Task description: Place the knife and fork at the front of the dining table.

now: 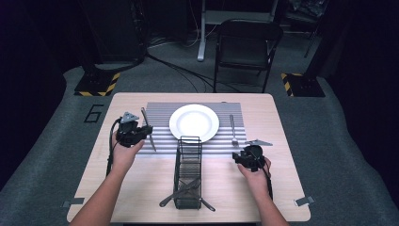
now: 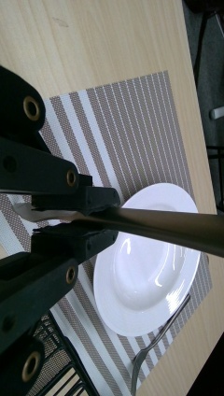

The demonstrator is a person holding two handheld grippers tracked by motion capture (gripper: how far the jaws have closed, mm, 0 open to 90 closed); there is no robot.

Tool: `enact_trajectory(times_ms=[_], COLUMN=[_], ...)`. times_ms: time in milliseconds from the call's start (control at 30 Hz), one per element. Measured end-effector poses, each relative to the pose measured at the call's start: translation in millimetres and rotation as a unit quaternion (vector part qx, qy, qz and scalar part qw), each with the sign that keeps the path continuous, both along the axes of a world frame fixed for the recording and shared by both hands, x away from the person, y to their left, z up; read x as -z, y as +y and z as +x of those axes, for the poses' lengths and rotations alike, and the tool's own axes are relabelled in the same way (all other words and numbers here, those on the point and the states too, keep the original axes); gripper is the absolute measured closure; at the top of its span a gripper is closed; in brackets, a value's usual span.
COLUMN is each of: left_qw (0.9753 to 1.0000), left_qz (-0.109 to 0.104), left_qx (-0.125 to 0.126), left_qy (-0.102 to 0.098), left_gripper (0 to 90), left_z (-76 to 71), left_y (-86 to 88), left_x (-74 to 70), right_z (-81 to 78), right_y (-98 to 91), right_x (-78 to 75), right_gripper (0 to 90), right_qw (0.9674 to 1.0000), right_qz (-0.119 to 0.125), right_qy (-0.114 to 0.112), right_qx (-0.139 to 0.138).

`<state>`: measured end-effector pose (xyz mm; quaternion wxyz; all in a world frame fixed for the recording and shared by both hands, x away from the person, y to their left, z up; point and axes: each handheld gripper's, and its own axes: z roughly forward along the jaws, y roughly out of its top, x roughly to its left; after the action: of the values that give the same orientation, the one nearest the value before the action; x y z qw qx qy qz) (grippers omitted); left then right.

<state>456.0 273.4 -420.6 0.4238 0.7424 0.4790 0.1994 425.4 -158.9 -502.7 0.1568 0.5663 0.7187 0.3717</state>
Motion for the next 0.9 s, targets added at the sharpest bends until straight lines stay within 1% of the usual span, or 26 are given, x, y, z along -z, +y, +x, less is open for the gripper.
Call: enact_trajectory(times_ms=[167,333,433,467,533,633,767,833,900], left_qw=[0.9994,0.9986,0.9982,0.9982,0.9978,0.9973,0.9965,0.9961,0.9963], left_qz=[-0.012,-0.013,-0.021,-0.021,-0.026,-0.031,-0.042,-0.044,-0.043], left_qx=[-0.034,-0.051,-0.056,-0.056,-0.06,-0.064,-0.07,-0.074,-0.073], left_qy=[0.0,-0.002,-0.004,-0.005,-0.01,-0.017,-0.017,-0.02,-0.017], left_gripper=[81.2,81.2,81.3,81.3,81.3,81.2,81.4,81.4,81.4], left_z=[3.2,11.6,17.2,18.7,21.8,26.0,29.8,32.0,33.9], left_y=[-2.8,-6.3,-7.9,-8.2,-9.2,-9.9,-11.3,-12.4,-12.3], left_x=[1.8,4.4,7.1,8.1,10.5,14.4,17.8,19.4,19.8], right_z=[0.5,-0.1,0.2,0.2,-0.1,0.2,0.2,0.1,0.2], right_y=[0.2,1.0,0.1,-0.2,-0.4,-0.8,-0.7,-0.6,-0.8], right_x=[0.6,0.5,1.1,1.3,1.5,1.7,1.7,1.6,1.8], right_gripper=[56.6,56.6,56.6,56.6,56.6,56.6,56.6,56.6,56.6], right_qw=[1.0,1.0,1.0,1.0,1.0,1.0,1.0,1.0,1.0], right_qz=[-0.001,-0.001,0.0,0.0,0.005,0.004,0.003,0.005,0.004], right_qy=[-0.001,-0.001,-0.001,0.0,0.001,0.001,0.0,0.001,0.0], right_qx=[-0.003,-0.002,-0.001,0.0,0.002,0.003,0.001,0.002,0.001])
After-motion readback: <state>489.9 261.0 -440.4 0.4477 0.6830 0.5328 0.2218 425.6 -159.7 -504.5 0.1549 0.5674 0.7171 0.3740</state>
